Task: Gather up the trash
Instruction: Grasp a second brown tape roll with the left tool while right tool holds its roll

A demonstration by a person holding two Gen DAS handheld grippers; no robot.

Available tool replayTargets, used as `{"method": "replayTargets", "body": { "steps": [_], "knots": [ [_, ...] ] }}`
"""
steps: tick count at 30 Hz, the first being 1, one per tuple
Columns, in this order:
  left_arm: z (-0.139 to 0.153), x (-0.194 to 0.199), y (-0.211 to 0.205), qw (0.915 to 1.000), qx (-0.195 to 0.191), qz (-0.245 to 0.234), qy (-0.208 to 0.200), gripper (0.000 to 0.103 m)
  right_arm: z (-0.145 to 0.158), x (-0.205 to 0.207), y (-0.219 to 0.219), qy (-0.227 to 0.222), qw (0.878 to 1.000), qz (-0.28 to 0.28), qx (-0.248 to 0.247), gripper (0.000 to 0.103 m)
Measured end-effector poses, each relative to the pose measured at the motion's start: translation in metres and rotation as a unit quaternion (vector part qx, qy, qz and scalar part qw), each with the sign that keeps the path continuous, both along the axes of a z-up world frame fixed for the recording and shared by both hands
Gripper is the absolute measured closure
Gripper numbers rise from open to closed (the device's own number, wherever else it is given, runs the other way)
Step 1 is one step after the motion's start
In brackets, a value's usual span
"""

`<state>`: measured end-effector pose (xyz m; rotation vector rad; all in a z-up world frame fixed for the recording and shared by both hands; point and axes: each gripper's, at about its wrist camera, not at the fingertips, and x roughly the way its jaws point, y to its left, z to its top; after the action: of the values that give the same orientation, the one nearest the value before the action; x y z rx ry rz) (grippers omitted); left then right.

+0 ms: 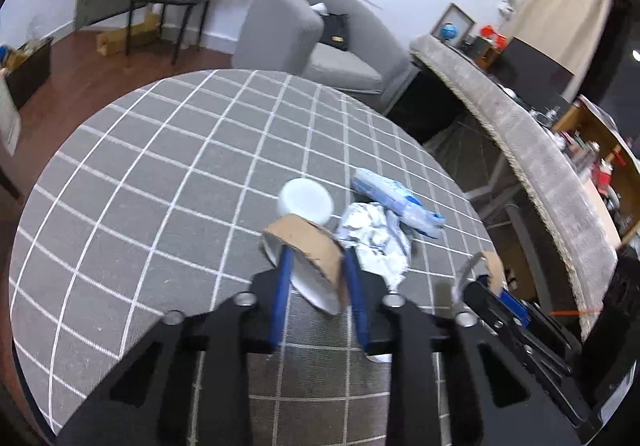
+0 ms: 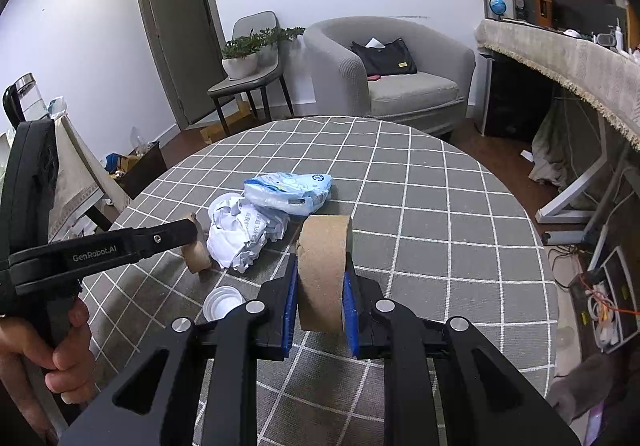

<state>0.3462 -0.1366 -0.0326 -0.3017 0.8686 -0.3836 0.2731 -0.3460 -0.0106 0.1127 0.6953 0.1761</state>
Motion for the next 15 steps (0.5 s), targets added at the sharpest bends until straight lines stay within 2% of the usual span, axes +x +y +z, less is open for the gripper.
{"method": "replayTargets", "body": {
  "steps": [1, 6, 15],
  "knots": [
    [0.003, -0.001, -0.001, 1.0, 0.006, -0.003, -0.007, 0.092, 0.0, 0.001, 0.001, 0.001, 1.0, 0.0, -0.001, 0.083],
    [0.009, -0.009, 0.002, 0.9995, -0.007, -0.025, -0.017, 0.101, 0.001, 0.001, 0.008, -0.002, 1.0, 0.004, -0.001, 0.083],
    [0.015, -0.019, 0.022, 0.9992, 0.005, -0.024, -0.031, 0.101, 0.011, 0.0, 0.037, -0.013, 0.999, 0.03, -0.003, 0.083]
  ]
}}
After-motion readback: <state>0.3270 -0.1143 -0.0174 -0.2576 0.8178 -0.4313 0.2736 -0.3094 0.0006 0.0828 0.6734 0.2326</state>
